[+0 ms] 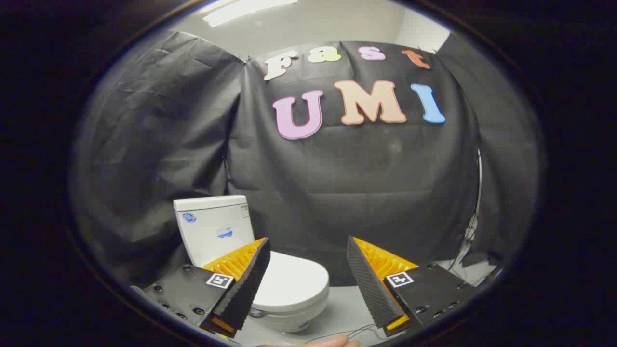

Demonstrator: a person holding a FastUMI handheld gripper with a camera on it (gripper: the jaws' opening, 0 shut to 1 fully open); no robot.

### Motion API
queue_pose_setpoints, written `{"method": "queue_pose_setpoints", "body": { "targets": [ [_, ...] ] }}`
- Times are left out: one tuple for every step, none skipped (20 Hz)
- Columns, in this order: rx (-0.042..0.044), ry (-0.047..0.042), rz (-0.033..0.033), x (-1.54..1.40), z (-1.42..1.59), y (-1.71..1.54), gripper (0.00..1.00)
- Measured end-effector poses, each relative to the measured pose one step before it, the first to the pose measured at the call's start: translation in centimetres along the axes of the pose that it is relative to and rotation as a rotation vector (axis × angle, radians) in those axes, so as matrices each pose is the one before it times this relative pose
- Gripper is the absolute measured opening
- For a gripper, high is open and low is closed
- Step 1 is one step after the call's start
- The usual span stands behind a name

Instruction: Open the toilet lid.

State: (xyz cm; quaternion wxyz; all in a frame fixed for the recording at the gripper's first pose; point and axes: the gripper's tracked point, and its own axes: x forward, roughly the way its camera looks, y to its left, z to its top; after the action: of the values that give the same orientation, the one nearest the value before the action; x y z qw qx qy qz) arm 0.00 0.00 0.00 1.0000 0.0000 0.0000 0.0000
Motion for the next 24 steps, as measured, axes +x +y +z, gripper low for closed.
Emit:
{"method": "queue_pose_setpoints", "body": {
  "targets": [
    [0.02916, 0.00824, 0.00954, 0.012, -0.648, 0.766, 0.98],
    [0.01753, -0.00177, -0.00568, -0.064, -0.216, 0.255, 0.97],
    [0.01299, -0.00241, -0.00364, -0.105, -0.197, 0.208, 0.96],
    [0.00317, 0.00439, -0.00374, -0.205, -0.179, 0.472, 0.96],
    [-0.01021, 0.00660, -0.00986, -0.207, -0.512, 0.587, 0.96],
    [-0.01710, 0.00119, -0.00577, -0.332, -0.185, 0.509, 0.96],
    [-0.02285, 0.00374, 0.00127, -0.391, -0.231, 0.800, 0.96],
    [-0.01814, 0.00524, 0.00252, -0.219, -0.262, 0.703, 0.95],
    [-0.00739, 0.01036, 0.00919, -0.044, -0.499, 0.730, 0.94],
    [0.00213, 0.01683, 0.00945, -0.097, -0.463, 0.649, 0.94],
    [0.00675, 0.01319, -0.00288, -0.179, -0.525, 0.382, 0.94],
    [0.01115, -0.00419, 0.00643, -0.153, 0.022, 0.495, 0.94],
    [0.00700, -0.00743, 0.01911, -0.141, 0.217, 0.965, 0.95],
    [-0.00994, 0.00640, 0.01852, -0.039, 0.030, 0.780, 0.95],
    [-0.02029, 0.00944, -0.00417, -0.122, -0.316, 0.105, 0.96],
    [-0.01893, -0.00165, -0.01061, -0.243, 0.137, -0.267, 0.96],
    [-0.00958, -0.01178, -0.01112, -0.192, 0.381, -0.274, 0.97],
    [0.00308, -0.01322, -0.00783, -0.106, 0.265, -0.209, 0.97],
    [0.01043, -0.00193, -0.00478, 0.030, -0.138, -0.220, 0.97],
    [0.01048, 0.00080, -0.00605, 0.020, -0.125, -0.210, 0.98],
    [0.00697, -0.00474, -0.00363, -0.081, -0.016, -0.164, 0.97],
    [0.00389, -0.00685, -0.00271, 0.005, 0.136, -0.074, 0.97],
    [0.00625, -0.00195, -0.00207, 0.146, -0.255, -0.092, 0.97],
    [0.00666, 0.00538, -0.00013, 0.333, -0.387, -0.009, 0.97]
  ]
}}
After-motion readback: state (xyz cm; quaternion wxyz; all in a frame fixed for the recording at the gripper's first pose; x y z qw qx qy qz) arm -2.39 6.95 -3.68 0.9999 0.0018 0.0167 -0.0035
